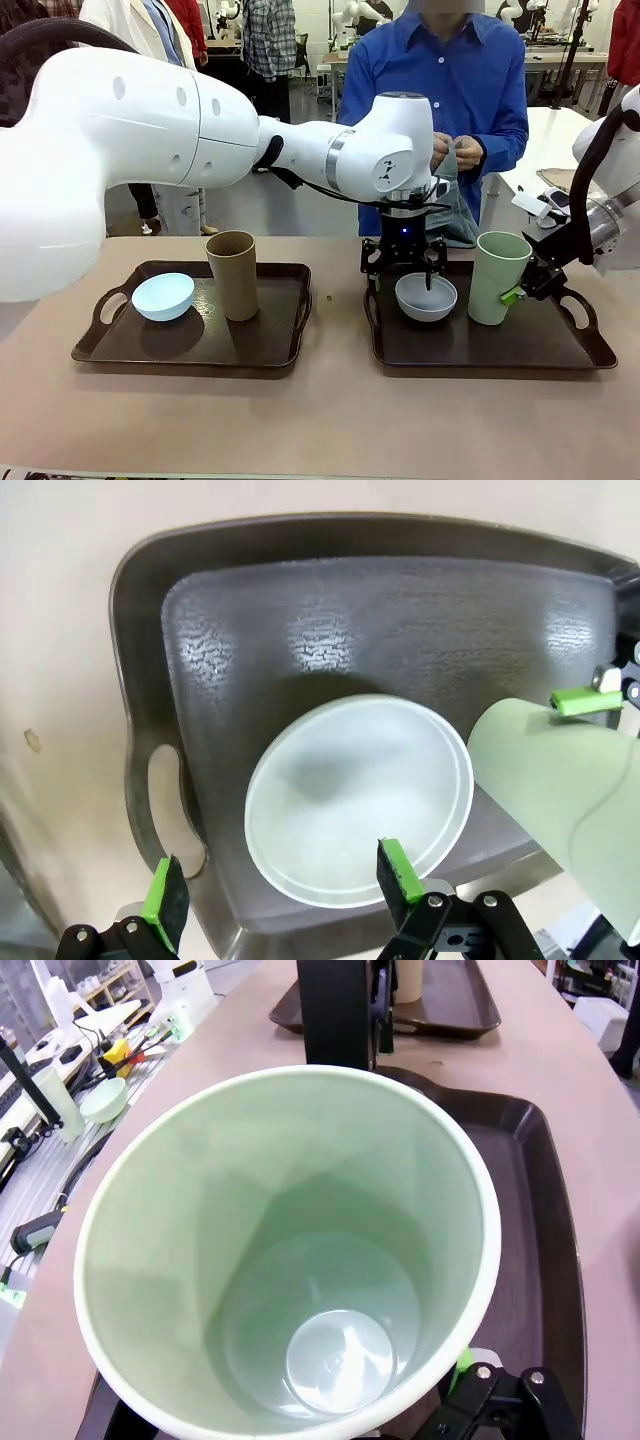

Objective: Set up a tray with a mat and arrange the tableware.
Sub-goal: Pick up the Picnic Bowl and Reusable plastic cup from the Handle tray in front of the human's position and hold them in the air.

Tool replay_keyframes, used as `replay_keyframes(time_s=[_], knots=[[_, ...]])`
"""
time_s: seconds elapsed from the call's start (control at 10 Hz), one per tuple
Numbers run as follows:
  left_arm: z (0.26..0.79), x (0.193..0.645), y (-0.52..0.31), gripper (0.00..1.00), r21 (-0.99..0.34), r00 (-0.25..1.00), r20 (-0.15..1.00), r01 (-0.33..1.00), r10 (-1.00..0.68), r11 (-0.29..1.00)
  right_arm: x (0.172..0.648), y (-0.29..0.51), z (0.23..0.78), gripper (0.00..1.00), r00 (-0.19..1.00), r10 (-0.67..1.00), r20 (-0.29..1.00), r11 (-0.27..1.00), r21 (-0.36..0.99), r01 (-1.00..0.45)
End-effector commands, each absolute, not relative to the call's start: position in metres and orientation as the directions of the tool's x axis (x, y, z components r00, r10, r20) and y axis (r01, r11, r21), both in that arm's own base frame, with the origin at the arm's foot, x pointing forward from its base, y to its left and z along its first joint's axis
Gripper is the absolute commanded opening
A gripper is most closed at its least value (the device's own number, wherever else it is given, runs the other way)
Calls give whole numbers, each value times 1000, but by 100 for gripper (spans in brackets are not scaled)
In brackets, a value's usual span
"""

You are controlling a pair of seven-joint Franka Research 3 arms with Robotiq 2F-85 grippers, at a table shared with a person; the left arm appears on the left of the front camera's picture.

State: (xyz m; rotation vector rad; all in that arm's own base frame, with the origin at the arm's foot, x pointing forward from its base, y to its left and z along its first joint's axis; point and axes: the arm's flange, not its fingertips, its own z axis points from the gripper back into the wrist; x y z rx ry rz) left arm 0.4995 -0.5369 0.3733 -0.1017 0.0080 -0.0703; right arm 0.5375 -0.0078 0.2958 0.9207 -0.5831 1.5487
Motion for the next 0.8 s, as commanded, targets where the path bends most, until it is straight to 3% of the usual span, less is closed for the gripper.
replay_keyframes(time_s=[0.0,0.1,0.2,0.3,0.4,0.5,0.6,0.7], knots=[[368,505,-537,45,-139,995,6,97,-98,985,538,0,296,63,-13,561,827,-176,104,-979],[367,506,-538,44,-142,995,-3,99,-101,985,538,-1,296,43,-10,561,828,-174,107,-979],[366,506,-539,0,-134,995,-9,100,-102,986,539,-1,296,5,-10,558,830,-177,108,-978],[361,509,-539,0,-118,995,-17,98,-100,988,540,-3,296,0,-10,555,832,-178,107,-978],[356,511,-538,0,-96,995,-29,92,-95,991,540,-4,296,0,-8,551,835,-180,109,-978],[354,512,-538,18,-89,995,-35,87,-91,992,540,-4,296,0,-10,547,837,-182,107,-977],[352,511,-538,9,-85,995,-37,88,-92,992,539,-5,296,26,-14,544,839,-186,104,-977],[353,511,-538,0,-83,995,-32,89,-92,993,539,-5,296,26,-18,541,841,-190,101,-977]])
